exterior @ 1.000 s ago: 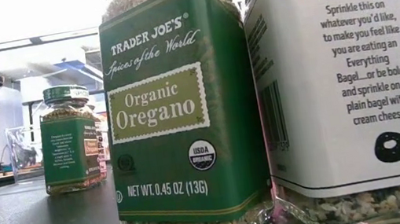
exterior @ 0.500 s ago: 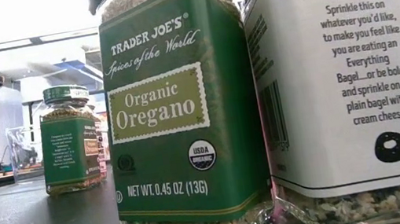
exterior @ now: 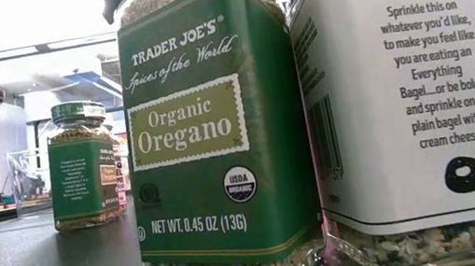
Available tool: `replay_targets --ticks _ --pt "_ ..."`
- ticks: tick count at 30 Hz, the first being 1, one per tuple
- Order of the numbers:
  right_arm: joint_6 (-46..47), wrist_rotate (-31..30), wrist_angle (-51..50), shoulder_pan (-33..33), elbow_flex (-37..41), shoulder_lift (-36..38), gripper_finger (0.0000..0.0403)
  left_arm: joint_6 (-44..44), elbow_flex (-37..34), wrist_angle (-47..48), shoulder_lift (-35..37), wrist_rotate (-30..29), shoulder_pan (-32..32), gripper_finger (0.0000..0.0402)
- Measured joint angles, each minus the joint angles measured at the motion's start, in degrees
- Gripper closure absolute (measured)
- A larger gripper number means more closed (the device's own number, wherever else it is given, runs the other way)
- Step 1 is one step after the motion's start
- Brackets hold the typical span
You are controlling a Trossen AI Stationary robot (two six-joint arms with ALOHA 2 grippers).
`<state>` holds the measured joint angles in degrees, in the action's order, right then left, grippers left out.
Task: Sort spices by type
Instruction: Put the top right gold seasoning bottle into the red bin, then put the bottom green seasoning bottle into the blue bin
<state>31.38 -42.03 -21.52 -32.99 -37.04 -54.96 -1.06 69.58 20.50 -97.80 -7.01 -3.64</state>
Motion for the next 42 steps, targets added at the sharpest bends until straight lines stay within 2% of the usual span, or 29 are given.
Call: replay_targets --ticks 16,24,29,35,39,42 --pt "0.1 0.0 0.0 0.0 0.1 0.0 0.0204 -0.1 -3.3 -3.5 0.1 0.0 -1.0 0.0135" --pt "0.1 0.0 0.1 0.0 0.1 0.0 0.0204 0.5 -3.3 -3.5 0.1 -0.1 -1.5 0.0097" --pt "0.2 0.0 0.2 0.0 0.1 0.0 0.0204 0.3 -3.3 -3.4 0.1 -0.2 -1.5 0.0088" --pt "0.2 0.0 0.5 0.0 0.1 0.0 0.0204 -0.5 0.1 0.5 0.4 -0.2 -1.5 0.0087" --pt "0.2 0.0 0.8 0.0 0.1 0.0 0.0204 -1.8 4.1 6.9 0.5 -3.0 -1.5 0.0086" --pt "0.2 0.0 0.9 0.0 0.1 0.0 0.0204 -2.4 6.4 8.6 0.8 -3.0 -1.5 0.0086"
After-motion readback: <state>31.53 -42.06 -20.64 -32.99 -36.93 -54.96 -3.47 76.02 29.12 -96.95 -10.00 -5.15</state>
